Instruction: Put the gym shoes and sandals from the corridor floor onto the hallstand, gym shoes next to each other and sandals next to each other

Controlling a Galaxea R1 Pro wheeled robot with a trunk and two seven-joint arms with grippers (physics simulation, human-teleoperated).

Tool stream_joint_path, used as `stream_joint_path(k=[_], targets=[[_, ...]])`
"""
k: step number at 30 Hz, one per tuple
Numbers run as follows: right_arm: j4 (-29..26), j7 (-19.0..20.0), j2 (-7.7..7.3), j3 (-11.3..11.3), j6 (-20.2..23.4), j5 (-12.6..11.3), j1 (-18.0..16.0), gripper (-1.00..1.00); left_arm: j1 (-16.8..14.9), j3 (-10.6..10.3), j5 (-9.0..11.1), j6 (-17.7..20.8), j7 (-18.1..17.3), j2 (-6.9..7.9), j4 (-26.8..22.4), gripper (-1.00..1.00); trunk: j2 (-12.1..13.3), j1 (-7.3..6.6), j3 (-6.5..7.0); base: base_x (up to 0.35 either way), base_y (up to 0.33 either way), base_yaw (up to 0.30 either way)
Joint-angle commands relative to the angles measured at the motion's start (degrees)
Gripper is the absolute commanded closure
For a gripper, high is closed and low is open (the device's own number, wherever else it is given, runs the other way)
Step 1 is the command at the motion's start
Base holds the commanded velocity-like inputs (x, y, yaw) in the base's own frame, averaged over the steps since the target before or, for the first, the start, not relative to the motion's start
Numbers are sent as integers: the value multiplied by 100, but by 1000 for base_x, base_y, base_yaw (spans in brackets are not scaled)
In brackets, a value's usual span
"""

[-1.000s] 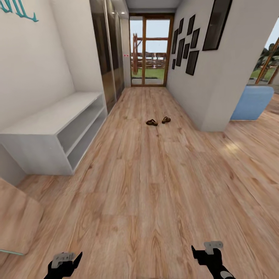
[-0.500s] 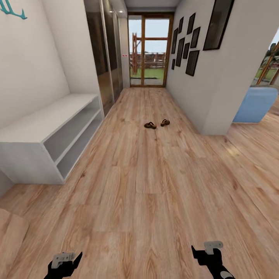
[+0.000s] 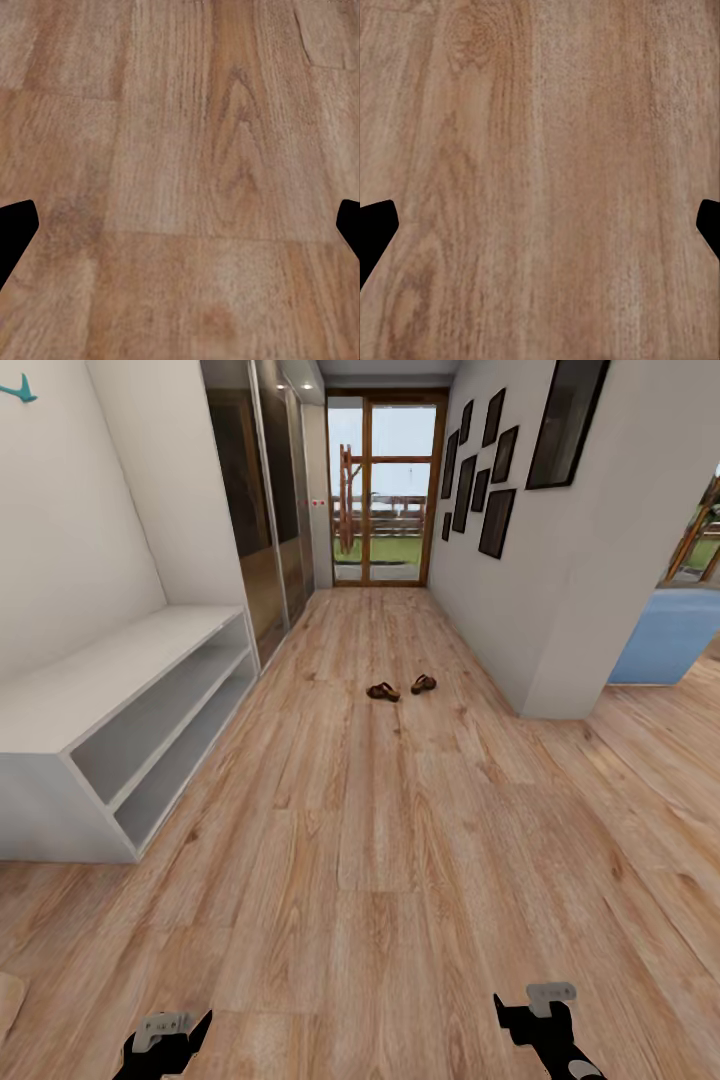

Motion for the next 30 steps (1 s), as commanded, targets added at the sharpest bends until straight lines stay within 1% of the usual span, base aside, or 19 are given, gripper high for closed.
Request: stream_joint_path(k=[1, 14, 30], targets=[[5, 5, 1, -50, -18, 54, -3, -100, -4, 20, 53, 6, -61, 2, 6, -100, -2, 2, -5, 327, -114, 0], [5, 5, 5, -50, -17, 54, -5, -100, -2, 21, 53, 6, -59, 7, 6, -100, -2, 2, -5, 329, -108, 0], [5, 5, 5, -50, -17, 54, -3, -100, -2, 21, 53, 6, -62, 7, 6, -100, -2, 2, -5, 336, -79, 12]])
